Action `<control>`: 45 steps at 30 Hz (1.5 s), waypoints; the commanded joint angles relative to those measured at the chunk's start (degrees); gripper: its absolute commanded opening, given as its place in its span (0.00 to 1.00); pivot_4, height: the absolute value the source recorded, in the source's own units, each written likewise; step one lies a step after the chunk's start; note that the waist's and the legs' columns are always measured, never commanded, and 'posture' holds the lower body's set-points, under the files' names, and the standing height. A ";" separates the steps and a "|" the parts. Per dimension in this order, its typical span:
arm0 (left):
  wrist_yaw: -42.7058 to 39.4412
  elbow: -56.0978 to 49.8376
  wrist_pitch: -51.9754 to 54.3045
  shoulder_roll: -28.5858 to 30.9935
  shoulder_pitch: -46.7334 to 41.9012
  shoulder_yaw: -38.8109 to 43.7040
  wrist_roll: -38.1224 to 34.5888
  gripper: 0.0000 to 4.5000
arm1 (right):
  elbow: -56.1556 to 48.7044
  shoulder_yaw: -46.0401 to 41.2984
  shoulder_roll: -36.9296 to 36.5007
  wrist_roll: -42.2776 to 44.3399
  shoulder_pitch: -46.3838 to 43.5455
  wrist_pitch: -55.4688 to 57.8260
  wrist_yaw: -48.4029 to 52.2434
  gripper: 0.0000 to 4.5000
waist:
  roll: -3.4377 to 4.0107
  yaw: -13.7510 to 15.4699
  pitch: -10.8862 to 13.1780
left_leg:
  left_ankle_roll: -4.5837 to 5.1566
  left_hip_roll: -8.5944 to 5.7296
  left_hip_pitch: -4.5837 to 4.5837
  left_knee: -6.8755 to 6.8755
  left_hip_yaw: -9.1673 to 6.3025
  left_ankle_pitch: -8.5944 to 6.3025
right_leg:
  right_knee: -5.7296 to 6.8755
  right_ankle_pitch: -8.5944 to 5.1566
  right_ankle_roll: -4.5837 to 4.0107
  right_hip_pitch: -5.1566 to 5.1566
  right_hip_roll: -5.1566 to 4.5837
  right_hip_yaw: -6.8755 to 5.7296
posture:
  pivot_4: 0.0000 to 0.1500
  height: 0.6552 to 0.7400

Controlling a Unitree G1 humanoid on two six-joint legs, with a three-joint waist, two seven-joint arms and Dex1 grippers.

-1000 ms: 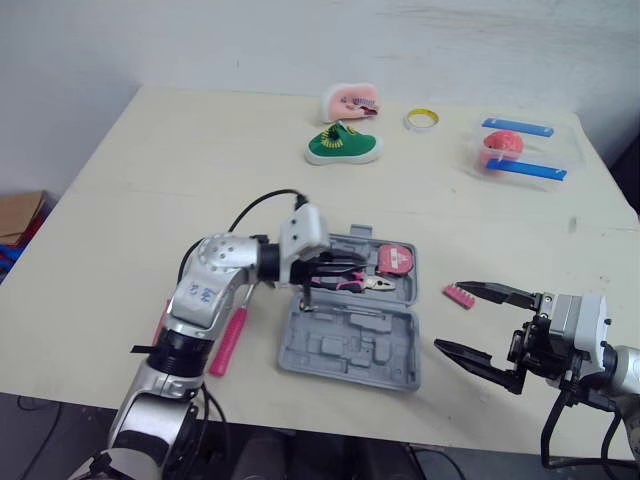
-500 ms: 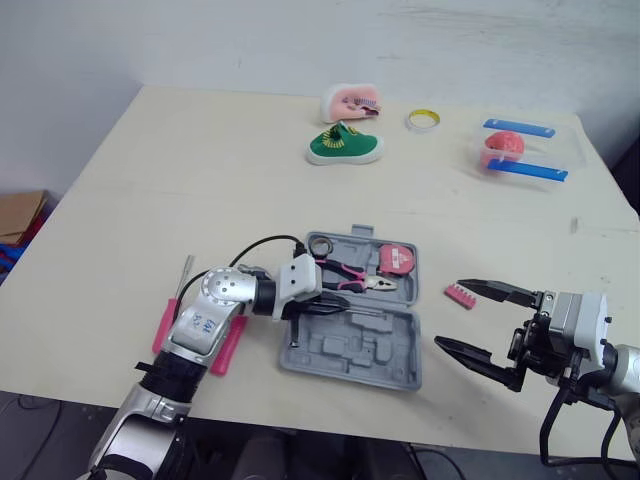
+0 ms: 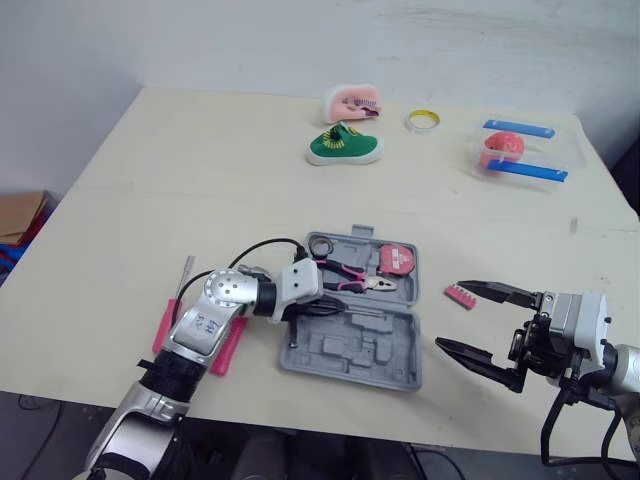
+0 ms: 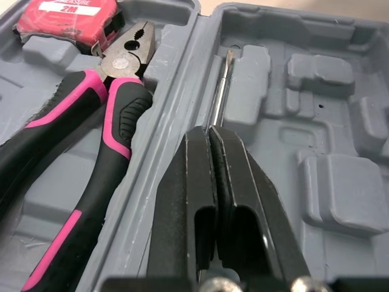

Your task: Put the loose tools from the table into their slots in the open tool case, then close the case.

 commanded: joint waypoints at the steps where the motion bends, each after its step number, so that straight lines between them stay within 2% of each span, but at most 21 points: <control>1: 1.02 1.03 1.66 1.19 1.72 -2.86 3.67 0.01 | 0.43 -0.59 0.39 -0.13 0.31 -2.18 0.75 1.00 | 0.00 0.04 0.00 | 0.00 0.00 0.01 0.00 0.00 0.00 | -0.01 0.00 0.00 0.01 0.00 0.00 | 1.00 1.00; 5: 0.93 1.33 1.04 2.00 1.36 -4.08 4.77 0.01 | 1.24 -0.68 0.62 -0.31 0.87 -3.34 1.36 1.00 | 0.00 0.05 -0.01 | 0.00 0.00 0.03 0.00 0.00 0.00 | -0.01 0.00 0.00 0.04 -0.01 0.00 | 1.00 1.00; 11: 2.26 4.15 10.08 3.25 0.08 -7.52 8.32 0.01 | 2.10 -0.69 0.85 -0.48 1.31 -4.79 1.78 1.00 | 0.07 0.02 -0.16 | 0.01 0.00 0.16 -0.01 0.00 -0.01 | -0.03 0.00 0.00 0.17 -0.01 0.00 | 1.00 1.00; 13: 0.40 3.60 11.60 4.69 0.32 -10.13 9.43 0.01 | 2.41 -0.73 0.97 -0.61 1.52 -5.20 1.90 1.00 | 0.10 -0.01 -0.37 | 0.04 0.00 0.36 -0.01 -0.03 -0.03 | -0.10 0.00 0.00 0.43 -0.01 -0.01 | 1.00 1.00; 15: 1.01 2.75 10.00 3.77 0.78 -9.45 7.73 0.01 | 2.57 -0.71 1.04 -0.70 1.69 -5.51 1.91 1.00 | 0.15 -0.25 -0.52 | 0.18 0.00 0.98 -0.28 -0.02 -0.20 | -0.39 0.00 0.00 1.09 -0.04 0.01 | 1.00 1.00; 17: 2.62 2.10 7.89 2.23 1.04 -7.02 5.60 0.01 | 2.90 -0.86 1.17 -0.75 1.99 -6.02 1.95 1.00 | 0.29 -0.36 -0.65 | 0.32 0.01 1.37 -0.77 0.00 -0.30 | -0.89 0.00 0.00 1.75 -0.06 0.00 | 1.00 1.00; 19: 1.61 1.14 1.42 1.57 1.24 -3.65 2.47 0.01 | 3.83 -1.55 1.39 -0.85 2.94 -7.13 2.68 1.00 | 0.45 -0.19 -0.72 | 0.31 0.02 1.48 -0.86 0.00 -0.33 | -1.04 0.00 -0.01 1.85 -0.06 0.00 | 1.00 1.00; 23: -0.80 0.86 -8.60 4.12 0.52 0.10 1.28 0.01 | 4.76 -2.46 1.34 -0.88 3.92 -8.21 3.07 1.00 | 0.45 -0.04 -0.69 | -0.03 0.03 1.14 -0.75 -0.10 -0.13 | -1.04 0.01 0.00 1.34 -0.04 -0.13 | 1.00 1.00; 26: -2.44 0.20 -12.34 3.87 0.65 6.19 -5.65 0.01 | 5.60 -4.26 0.40 -0.74 4.58 -8.72 3.54 1.00 | 0.45 -0.01 -0.60 | -0.06 0.01 0.75 -0.65 -0.02 -0.11 | -0.88 0.04 0.03 0.88 -0.03 -0.09 | 1.00 1.00; 30: -3.12 1.23 -16.18 5.93 1.81 12.67 -9.17 0.01 | 7.72 -7.09 -1.01 -0.72 4.56 -9.70 4.95 1.00 | 0.47 -0.02 -0.54 | -0.02 0.01 0.69 -0.62 -0.03 -0.13 | -0.93 0.04 0.03 0.85 -0.04 -0.11 | 1.00 1.00; 33: -1.63 4.32 -14.59 11.16 5.24 25.15 -15.01 0.19 | 13.58 -10.52 -2.72 -1.30 2.69 -11.88 6.83 1.00 | 0.43 -0.54 -0.41 | -0.02 0.01 0.72 -0.65 -0.01 -0.13 | -0.92 0.04 0.03 0.85 -0.04 -0.09 | 1.00 1.00; 36: -0.06 6.84 -13.73 15.95 9.04 32.59 -16.72 0.52 | 19.98 -12.32 -3.75 -2.70 1.29 -15.06 8.70 1.00 | 0.25 -1.55 -0.19 | -0.02 0.05 0.82 -0.79 -0.02 -0.13 | -0.88 0.03 0.02 0.84 -0.04 -0.12 | 1.00 1.00; 40: 3.75 11.77 -14.46 21.15 15.03 43.46 -17.08 0.93 | 30.78 -14.97 -4.94 -5.17 -0.27 -21.29 10.92 1.00 | 0.25 -1.52 -0.13 | 0.08 0.02 0.81 -0.83 0.02 -0.19 | -1.07 0.03 0.02 0.87 -0.18 -0.12 | 1.00 1.00; 41: 4.39 13.85 -14.83 22.55 16.92 46.04 -16.94 0.99 | 33.90 -15.65 -5.10 -5.68 -0.81 -23.14 11.15 1.00 | 0.20 -1.53 -0.09 | 0.13 0.01 0.81 -0.84 0.04 -0.22 | -1.11 0.03 0.02 0.86 -0.22 -0.12 | 1.00 1.00; 45: 5.38 22.20 -17.41 26.80 22.90 53.18 -16.39 0.99 | 44.54 -17.40 -5.58 -7.23 -1.55 -29.51 12.53 1.00 | 0.09 -1.53 0.04 | 0.44 0.01 0.80 -0.93 0.05 -0.42 | -1.18 0.03 0.01 0.84 -0.27 -0.15 | 1.00 1.00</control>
